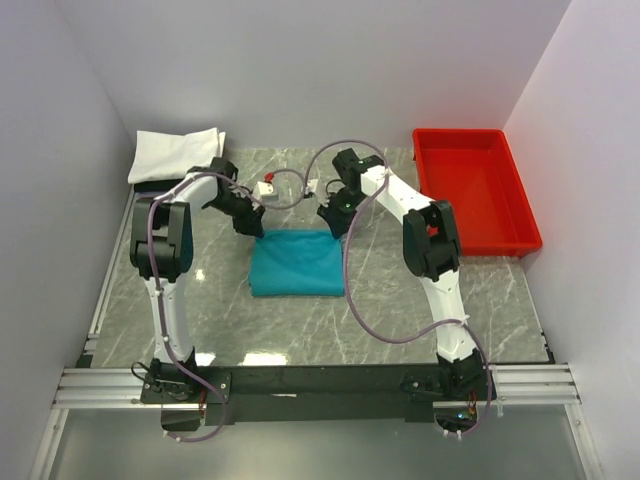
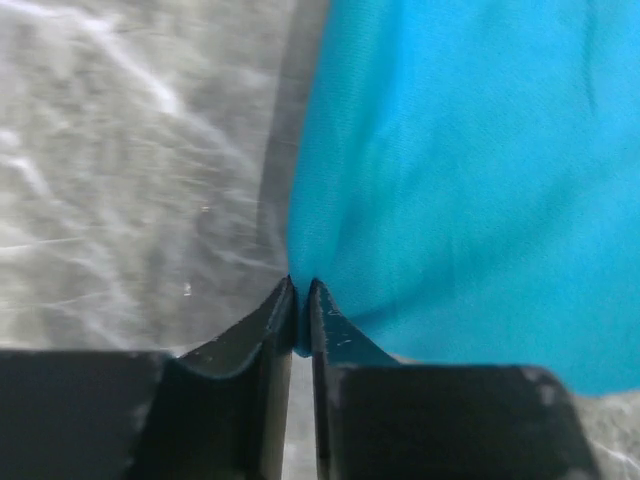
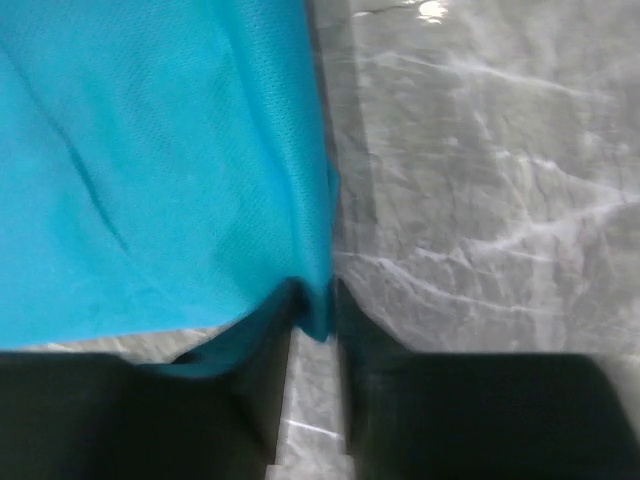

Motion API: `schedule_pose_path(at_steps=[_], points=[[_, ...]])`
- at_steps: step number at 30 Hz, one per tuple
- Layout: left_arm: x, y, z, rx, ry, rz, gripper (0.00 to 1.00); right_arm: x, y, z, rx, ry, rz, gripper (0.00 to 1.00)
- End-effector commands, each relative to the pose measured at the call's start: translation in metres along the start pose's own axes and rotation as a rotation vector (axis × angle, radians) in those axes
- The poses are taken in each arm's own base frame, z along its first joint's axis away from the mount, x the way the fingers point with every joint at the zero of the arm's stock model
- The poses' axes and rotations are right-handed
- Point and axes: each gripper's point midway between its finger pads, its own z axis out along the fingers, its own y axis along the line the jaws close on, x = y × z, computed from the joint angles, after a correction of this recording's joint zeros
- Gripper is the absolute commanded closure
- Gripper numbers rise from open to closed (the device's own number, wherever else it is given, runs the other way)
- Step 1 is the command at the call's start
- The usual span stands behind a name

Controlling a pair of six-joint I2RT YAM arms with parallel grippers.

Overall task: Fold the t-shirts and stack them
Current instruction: Fold the tshirt

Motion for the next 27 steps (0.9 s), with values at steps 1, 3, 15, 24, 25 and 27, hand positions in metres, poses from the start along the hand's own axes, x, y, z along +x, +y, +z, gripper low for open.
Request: schedule_pose_path(at_steps=[1, 3, 15, 24, 25, 27], points=[[-0.024, 0.033, -0.020, -0.122, -0.064, -0.097, 0.73, -0.020, -0.030, -0.032, 0.145, -0.087, 0.111, 0.66], [-0.035, 0.047, -0.042, -0.177, -0.131, -0.144, 0.60, -0.028, -0.040, -0.049, 0.210, -0.151, 0.208, 0.55], [-0.097, -0.078, -0.103, -0.006, -0.491, -0.763, 0.33, -0.092, 0.083, -0.123, -0.092, -0.551, 0.538, 0.34], [-0.075, -0.187, -0.037, 0.264, -0.490, -1.102, 0.29, -0.078, 0.186, -0.036, -0.446, -0.451, 0.794, 0.33], [-0.072, -0.182, -0.031, 0.255, -0.496, -1.106, 0.29, -0.075, 0.186, -0.029, -0.453, -0.442, 0.812, 0.33], [-0.059, -0.175, -0.018, 0.246, -0.467, -1.146, 0.29, -0.067, 0.182, -0.010, -0.477, -0.413, 0.870, 0.33]])
